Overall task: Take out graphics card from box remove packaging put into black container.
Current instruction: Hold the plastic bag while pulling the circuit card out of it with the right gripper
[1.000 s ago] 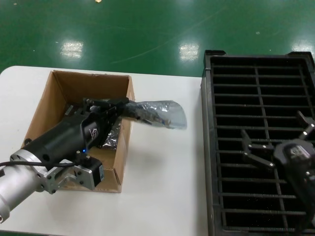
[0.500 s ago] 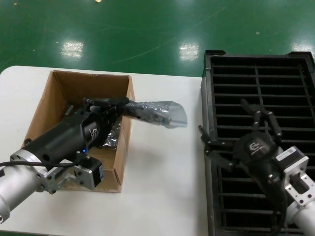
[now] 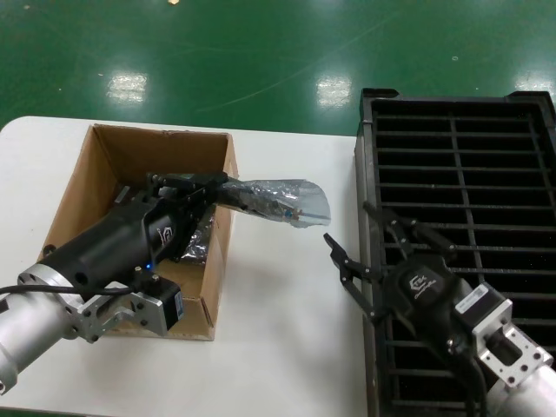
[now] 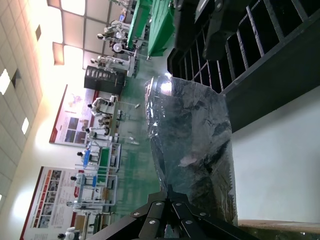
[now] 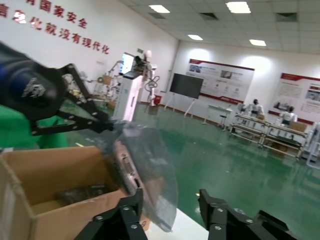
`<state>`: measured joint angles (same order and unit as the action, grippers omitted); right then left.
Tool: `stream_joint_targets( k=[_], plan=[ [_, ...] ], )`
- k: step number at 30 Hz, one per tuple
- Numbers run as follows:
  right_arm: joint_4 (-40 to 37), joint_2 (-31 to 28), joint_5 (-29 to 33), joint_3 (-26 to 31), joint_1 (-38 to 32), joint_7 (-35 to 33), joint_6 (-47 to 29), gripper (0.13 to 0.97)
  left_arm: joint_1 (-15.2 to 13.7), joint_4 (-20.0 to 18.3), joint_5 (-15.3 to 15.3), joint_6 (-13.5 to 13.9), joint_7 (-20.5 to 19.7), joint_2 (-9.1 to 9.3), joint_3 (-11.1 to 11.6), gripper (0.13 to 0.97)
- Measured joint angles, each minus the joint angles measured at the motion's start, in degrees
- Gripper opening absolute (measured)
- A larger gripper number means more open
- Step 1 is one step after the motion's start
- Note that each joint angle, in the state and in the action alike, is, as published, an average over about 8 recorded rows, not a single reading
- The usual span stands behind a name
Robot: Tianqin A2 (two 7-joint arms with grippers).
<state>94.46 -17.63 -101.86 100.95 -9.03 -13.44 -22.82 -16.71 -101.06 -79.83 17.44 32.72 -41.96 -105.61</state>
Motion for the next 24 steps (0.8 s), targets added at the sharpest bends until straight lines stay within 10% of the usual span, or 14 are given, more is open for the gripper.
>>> stream_joint_targets(
  k=[24],
  plan=[
    [-3.99,-1.22,4.0,5.06,-5.24,0.97,-0.4,0.162,0.0,0.0,0.0,0.0,0.0,0.0,0.0,0.14]
  ],
)
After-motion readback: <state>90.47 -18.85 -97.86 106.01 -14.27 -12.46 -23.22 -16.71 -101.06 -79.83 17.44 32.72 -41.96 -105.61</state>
